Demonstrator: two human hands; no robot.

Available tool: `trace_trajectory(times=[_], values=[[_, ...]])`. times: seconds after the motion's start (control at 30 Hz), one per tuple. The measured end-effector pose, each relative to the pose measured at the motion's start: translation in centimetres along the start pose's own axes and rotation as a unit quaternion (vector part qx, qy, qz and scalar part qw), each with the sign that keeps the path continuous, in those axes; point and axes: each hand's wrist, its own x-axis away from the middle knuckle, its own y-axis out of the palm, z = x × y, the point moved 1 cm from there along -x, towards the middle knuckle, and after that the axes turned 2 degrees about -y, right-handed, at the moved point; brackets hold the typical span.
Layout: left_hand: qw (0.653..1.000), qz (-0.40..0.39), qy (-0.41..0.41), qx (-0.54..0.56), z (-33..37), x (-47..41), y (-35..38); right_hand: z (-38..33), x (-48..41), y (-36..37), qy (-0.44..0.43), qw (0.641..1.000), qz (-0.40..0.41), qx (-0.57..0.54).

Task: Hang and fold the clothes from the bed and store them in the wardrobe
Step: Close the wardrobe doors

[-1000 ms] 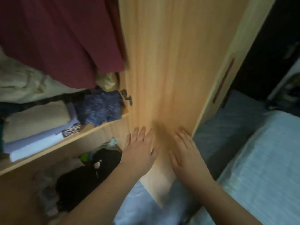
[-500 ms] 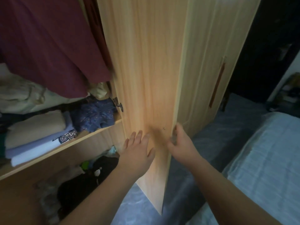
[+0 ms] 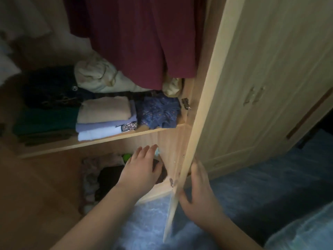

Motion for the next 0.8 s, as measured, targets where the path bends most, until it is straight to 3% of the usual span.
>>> trace_trajectory(times=[0.13, 0.27, 0.53, 0.8], values=[[0.998, 0.018, -0.063, 0.020, -6.5, -1.2, -2.6, -3.1, -4.9, 5.1, -0.087, 0.995, -0.044, 0.013], [0.990, 0.036, -0.122, 0.053, -13.2, -2.6, -5.4, -6.3, -11.4, 10.3, -0.117, 0.991, -0.056, 0.030], [0.988, 0.037, -0.148, 0.016, -22.1, -7.1, -8.9, -10.6, -21.7, 18.2, -0.047, 0.994, -0.044, 0.091], [0.992, 0.022, -0.119, -0.019, -23.8, -10.1, -8.5, -9.7, -25.7, 19.6, -0.038, 0.991, -0.053, 0.116]])
